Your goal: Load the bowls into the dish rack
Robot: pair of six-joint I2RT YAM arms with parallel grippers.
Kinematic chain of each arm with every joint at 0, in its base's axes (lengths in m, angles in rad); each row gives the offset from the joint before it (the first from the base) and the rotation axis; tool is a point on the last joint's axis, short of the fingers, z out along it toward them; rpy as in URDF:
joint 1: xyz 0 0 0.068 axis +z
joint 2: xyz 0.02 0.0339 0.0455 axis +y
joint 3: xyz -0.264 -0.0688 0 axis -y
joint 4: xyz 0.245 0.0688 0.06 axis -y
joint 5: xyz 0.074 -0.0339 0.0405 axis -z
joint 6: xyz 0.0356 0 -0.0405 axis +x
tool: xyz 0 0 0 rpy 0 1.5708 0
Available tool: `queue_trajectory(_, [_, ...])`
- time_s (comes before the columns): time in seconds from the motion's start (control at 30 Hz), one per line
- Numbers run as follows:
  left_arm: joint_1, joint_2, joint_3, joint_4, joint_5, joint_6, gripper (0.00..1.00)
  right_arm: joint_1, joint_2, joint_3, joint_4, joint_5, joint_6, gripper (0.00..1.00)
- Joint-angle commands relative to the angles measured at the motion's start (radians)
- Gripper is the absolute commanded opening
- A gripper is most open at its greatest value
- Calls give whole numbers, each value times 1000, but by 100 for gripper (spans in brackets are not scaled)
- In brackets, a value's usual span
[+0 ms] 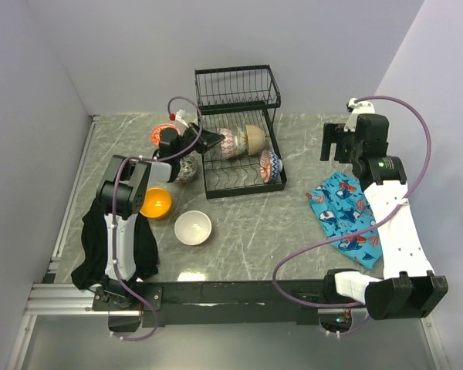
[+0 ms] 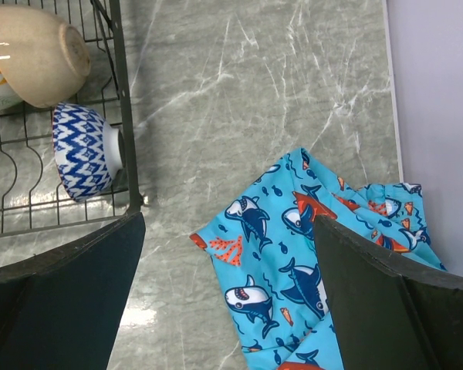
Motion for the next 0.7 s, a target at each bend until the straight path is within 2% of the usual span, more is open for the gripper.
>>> queue_trajectory(0.0, [11,-47,57,33,56,55,1,-5,3,8,23,4,-2,97])
queue_trajectory(0.33, [32,-21,108,-87,82,142,1,-4,33,26,32,-5,3,97])
queue_trajectory(0.67, [37,29,111,-99,75,180,1,-4,33,26,25,-2,-2,97])
